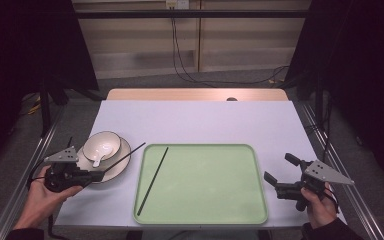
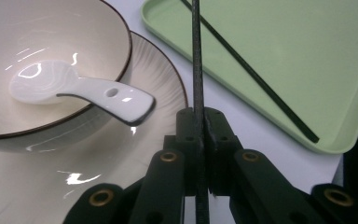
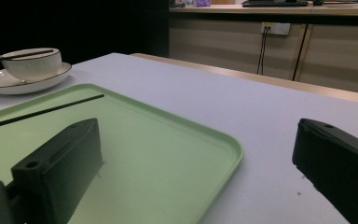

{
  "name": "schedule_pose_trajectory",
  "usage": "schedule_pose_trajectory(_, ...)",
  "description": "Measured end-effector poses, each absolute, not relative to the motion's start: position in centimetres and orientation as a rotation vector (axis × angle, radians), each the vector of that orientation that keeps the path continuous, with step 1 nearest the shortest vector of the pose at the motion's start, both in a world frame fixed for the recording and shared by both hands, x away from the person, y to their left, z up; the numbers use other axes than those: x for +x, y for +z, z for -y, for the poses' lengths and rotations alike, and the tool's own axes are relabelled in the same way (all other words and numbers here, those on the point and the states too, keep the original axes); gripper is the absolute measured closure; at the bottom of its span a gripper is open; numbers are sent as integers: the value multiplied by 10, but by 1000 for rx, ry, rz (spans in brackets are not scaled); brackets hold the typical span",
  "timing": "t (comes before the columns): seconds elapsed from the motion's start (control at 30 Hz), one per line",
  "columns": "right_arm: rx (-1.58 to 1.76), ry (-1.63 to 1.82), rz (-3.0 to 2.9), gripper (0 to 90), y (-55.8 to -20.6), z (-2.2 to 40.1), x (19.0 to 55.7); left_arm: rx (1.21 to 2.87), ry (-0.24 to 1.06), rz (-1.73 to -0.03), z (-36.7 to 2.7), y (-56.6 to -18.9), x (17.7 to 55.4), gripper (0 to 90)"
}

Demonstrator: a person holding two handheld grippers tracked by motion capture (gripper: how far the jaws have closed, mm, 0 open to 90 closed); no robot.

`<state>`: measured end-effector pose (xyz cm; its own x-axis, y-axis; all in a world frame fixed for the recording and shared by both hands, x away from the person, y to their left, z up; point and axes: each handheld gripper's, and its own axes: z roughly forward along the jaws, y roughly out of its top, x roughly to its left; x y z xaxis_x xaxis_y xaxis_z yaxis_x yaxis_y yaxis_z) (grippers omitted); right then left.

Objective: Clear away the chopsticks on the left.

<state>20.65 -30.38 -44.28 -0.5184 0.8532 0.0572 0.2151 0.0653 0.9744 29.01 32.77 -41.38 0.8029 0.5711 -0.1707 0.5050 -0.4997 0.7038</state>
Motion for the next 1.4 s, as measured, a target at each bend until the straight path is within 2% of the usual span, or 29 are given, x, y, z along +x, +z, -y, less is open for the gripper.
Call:
schedule_pose_trajectory(0.67, 1055, 1487, -1797, 9, -443, 304, 206, 2048, 151, -973, -294, -409, 251, 857)
schedule_pose_trajectory(1.17, 1048, 1485, -1799, 9, -443, 304, 206, 2028, 160, -1038, -245, -411, 239, 857)
schedule_pose_trajectory(1.4, 1050, 1484, -1801, 9, -443, 304, 206, 2015, 117, -1089, -221, -416, 235, 857)
